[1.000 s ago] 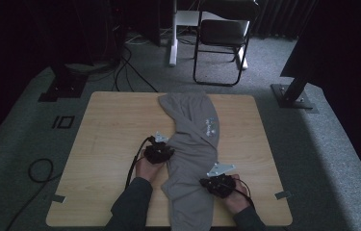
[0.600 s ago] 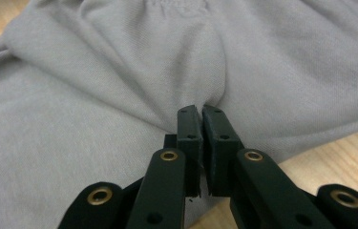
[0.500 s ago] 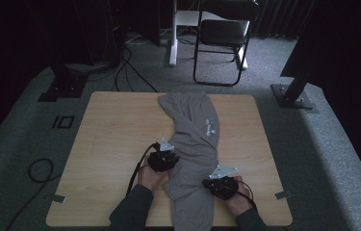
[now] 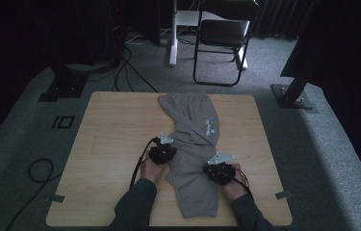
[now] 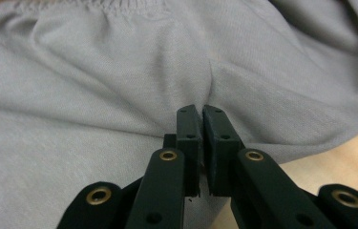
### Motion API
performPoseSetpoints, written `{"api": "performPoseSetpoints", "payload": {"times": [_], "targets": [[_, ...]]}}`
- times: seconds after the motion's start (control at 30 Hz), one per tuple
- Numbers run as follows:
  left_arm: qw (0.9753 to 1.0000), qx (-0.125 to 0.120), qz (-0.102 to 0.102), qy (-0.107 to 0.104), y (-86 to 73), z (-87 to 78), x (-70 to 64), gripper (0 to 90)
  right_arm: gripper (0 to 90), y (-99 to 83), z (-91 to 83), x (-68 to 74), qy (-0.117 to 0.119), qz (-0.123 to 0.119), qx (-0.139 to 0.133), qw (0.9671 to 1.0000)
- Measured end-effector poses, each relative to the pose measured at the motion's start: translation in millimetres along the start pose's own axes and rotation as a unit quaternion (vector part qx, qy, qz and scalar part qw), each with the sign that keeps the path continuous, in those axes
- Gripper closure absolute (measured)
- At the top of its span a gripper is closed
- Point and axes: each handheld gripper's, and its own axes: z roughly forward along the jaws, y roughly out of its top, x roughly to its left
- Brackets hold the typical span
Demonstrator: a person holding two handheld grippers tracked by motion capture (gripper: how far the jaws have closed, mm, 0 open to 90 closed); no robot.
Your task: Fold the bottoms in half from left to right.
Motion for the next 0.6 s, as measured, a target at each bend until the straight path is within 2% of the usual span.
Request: {"api": "performPoseSetpoints", "payload": {"times": [0.07,0.13,0.17,0.23,0.27,0.4,0.47,0.5,0.6], "targets": [[0.9999,-0.005,0.002,0.016,2.9,3.4,5.3,88.4,84.8,4.7,4.7,-3.3,-0.008,0.002,0.000,1.0000],[0.9995,-0.012,-0.021,0.019,4.4,5.8,11.2,88.3,83.3,7.1,8.5,-8.3,-0.006,0.014,-0.005,0.9999],[0.9995,-0.012,-0.024,0.019,5.1,6.2,13.1,88.2,82.7,8.6,10.0,-11.1,0.001,0.024,-0.005,0.9997],[0.9996,-0.015,-0.022,0.008,4.8,6.1,13.8,83.2,77.8,11.9,11.2,-14.4,0.007,0.032,0.002,0.9995],[0.9997,-0.015,-0.019,0.006,4.3,5.5,13.6,80.9,72.6,13.3,11.0,-14.8,0.011,0.036,0.003,0.9993],[0.9997,-0.018,-0.015,0.003,0.7,0.7,13.0,75.9,63.9,20.9,6.5,-12.3,0.020,0.047,-0.019,0.9985],[0.9997,-0.021,-0.014,0.002,-1.6,-2.8,13.0,75.4,63.5,23.3,6.6,-12.0,0.021,0.047,-0.022,0.9984],[0.9997,-0.021,-0.014,0.001,-2.7,-3.7,13.2,74.2,61.6,32.7,11.4,-11.5,0.018,0.052,-0.025,0.9982],[0.9997,-0.021,-0.009,0.000,-5.3,-5.1,13.3,75.0,59.1,44.9,23.6,-11.2,0.022,0.051,-0.018,0.9983]]}}
